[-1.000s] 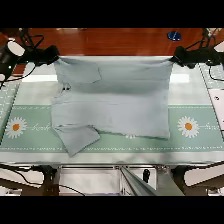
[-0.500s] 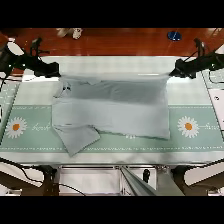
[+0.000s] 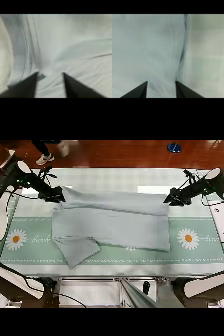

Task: Fold the shirts.

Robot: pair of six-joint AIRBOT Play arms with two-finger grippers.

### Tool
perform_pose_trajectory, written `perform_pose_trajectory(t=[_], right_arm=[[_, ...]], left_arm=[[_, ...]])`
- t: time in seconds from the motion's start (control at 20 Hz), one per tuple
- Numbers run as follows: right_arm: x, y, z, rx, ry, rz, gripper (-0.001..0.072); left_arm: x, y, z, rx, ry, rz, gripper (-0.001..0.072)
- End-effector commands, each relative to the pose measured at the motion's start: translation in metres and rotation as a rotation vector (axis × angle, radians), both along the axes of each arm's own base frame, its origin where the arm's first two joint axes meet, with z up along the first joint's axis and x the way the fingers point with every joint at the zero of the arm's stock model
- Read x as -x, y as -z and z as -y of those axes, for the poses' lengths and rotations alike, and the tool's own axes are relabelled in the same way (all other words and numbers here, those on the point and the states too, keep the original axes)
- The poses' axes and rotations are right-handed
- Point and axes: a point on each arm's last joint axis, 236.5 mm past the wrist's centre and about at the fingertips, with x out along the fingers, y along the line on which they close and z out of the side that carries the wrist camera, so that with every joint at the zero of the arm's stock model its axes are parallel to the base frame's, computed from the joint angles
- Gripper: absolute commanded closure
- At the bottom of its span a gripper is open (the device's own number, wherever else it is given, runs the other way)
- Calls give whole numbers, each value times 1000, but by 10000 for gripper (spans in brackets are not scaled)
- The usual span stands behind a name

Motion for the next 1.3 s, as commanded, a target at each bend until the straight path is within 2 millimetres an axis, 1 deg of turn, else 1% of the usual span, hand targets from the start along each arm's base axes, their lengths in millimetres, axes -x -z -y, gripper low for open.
perform_pose_trajectory(t=[0.0,0.05,0.15,0.2,0.25,0.3,0.35,0.4,0.5,0.55,0.6,0.65,0.75,0.85,0.9,1.0,1.05,1.15,1.25], right_arm=[[19,-10,6,-23,3,-60,295],[23,-21,16,-11,14,-51,295],[34,-44,45,47,67,-6,295],[44,-51,59,74,117,27,295],[54,-53,67,80,175,61,295],[69,-51,69,76,235,92,295],[86,-46,63,52,273,124,295],[102,-40,52,26,299,147,295],[130,-28,28,-23,353,175,295],[141,-24,17,-51,379,181,295],[149,-21,6,-83,394,189,296],[155,-20,-1,-106,403,191,296],[164,-18,-9,-124,394,176,296],[167,-18,-13,-137,381,163,296],[167,-18,-14,-138,380,161,296],[167,-19,-14,-139,381,161,296],[167,-19,-14,-140,383,159,296],[167,-19,-14,-143,388,156,296],[167,-19,-14,-143,397,153,296]], left_arm=[[26,-11,-9,17,-39,-113,198],[30,-21,-16,19,-59,-111,198],[39,-46,-34,11,-113,-46,198],[49,-53,-42,13,-151,-10,198],[63,-57,-45,44,-196,29,198],[80,-58,-43,94,-234,54,198],[103,-55,-38,156,-263,60,198],[128,-47,-36,190,-305,34,198],[180,-22,-33,223,-374,-43,198],[201,-12,-29,239,-400,-79,198],[216,-4,-26,252,-418,-106,198],[226,3,-22,258,-435,-125,198],[234,14,-19,258,-474,-154,198],[240,21,-13,272,-484,-180,199],[237,22,-9,286,-492,-173,200],[224,21,4,329,-494,-126,200],[220,23,9,329,-494,-111,200],[219,29,19,305,-457,-100,200],[215,33,23,279,-431,-79,200]])
